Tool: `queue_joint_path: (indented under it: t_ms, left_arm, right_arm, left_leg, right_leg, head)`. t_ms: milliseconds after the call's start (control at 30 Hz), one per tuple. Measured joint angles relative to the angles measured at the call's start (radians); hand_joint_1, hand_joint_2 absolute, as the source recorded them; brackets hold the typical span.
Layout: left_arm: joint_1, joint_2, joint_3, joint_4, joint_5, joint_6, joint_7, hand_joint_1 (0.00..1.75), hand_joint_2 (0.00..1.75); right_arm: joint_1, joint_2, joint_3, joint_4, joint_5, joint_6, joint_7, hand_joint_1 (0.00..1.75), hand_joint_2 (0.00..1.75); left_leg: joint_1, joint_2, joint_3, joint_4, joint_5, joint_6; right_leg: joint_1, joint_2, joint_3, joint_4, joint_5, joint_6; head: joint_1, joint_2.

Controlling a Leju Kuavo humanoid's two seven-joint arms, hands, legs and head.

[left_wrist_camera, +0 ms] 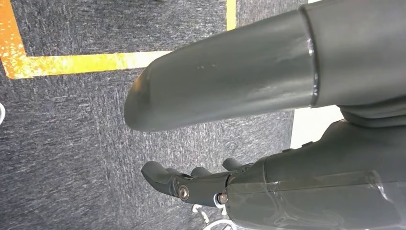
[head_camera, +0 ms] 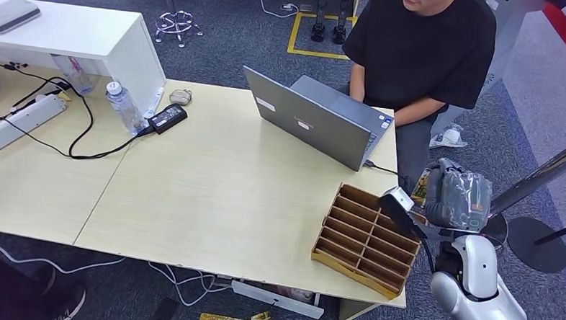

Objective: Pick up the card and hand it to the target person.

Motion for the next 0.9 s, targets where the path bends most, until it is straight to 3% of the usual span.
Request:
queue_joint_path:
  t_ms: [167, 367, 600, 900]
  left_arm:
    - [-0.001, 0.000, -0.002, 0.000, -0.012, -0.001, -0.003, 0.00, 0.00]
    - [-0.001, 0.000, -0.004, 0.000, -0.027, -0.001, -0.003, 0.00, 0.00]
    - [-0.003, 0.000, -0.014, 0.000, -0.042, -0.008, -0.006, 0.00, 0.00]
    - [-0.004, 0.000, -0.027, 0.000, -0.047, -0.007, -0.006, 0.00, 0.00]
  right_arm:
    - [-0.052, 0.006, -0.014, 0.057, -0.020, -0.047, -0.040, 1.63, 1.75]
    - [-0.104, 0.025, -0.026, 0.156, -0.047, -0.084, -0.078, 1.74, 1.75]
    - [-0.149, 0.069, -0.057, 0.308, -0.087, -0.089, -0.170, 1.75, 1.75]
    - [-0.172, 0.120, -0.099, 0.433, -0.079, -0.090, -0.188, 1.75, 1.75]
  left_leg:
    - [0.000, 0.000, 0.000, 0.000, 0.000, 0.000]
    - [0.000, 0.000, 0.000, 0.000, 0.000, 0.000]
    - [0.000, 0.000, 0.000, 0.000, 0.000, 0.000]
    - [0.000, 0.000, 0.000, 0.000, 0.000, 0.000]
  right_leg:
    - [0.000, 0.000, 0.000, 0.000, 0.000, 0.000]
    - [0.000, 0.000, 0.000, 0.000, 0.000, 0.000]
    - [0.000, 0.000, 0.000, 0.000, 0.000, 0.000]
    - [0.000, 0.000, 0.000, 0.000, 0.000, 0.000]
  head:
    - [0.000, 0.000]
    - [0.000, 0.000]
    - [0.000, 0.000]
    - [0.000, 0.000]
